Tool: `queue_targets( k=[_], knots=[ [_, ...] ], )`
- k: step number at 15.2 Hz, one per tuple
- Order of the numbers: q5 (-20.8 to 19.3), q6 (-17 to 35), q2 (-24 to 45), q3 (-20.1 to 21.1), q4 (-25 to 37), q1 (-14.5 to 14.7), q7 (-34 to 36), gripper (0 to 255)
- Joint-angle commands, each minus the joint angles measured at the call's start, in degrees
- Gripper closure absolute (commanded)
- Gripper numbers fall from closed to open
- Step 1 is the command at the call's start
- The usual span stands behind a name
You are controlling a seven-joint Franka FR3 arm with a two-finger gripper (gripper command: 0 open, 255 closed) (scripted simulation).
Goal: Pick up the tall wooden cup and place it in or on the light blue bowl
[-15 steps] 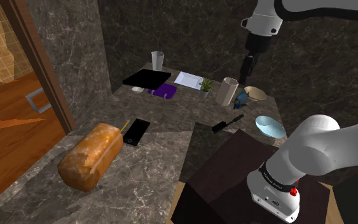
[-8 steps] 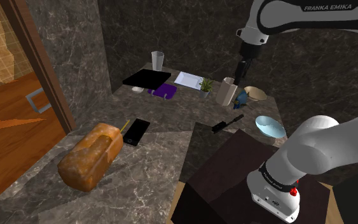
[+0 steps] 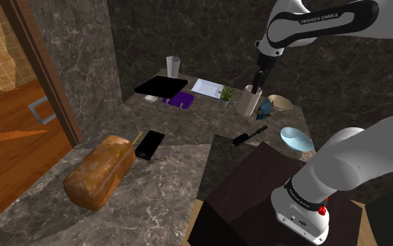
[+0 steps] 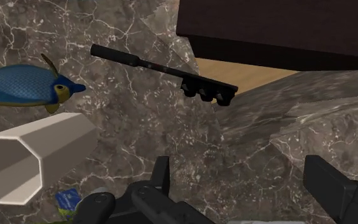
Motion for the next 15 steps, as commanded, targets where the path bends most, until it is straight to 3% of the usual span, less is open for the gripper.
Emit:
queue_targets(
  k=[1, 7, 15],
  knots=[
    [-0.01, 2.57, 3.46, -1.9, 1.26, -0.54, -2.16, 0],
    [2.96, 9.37, 15.58, -6.58, 7.15, -1.64, -8.79, 0],
    [11.82, 14.67, 33.3, -9.5, 19.0, -5.26, -19.08, 0]
  ],
)
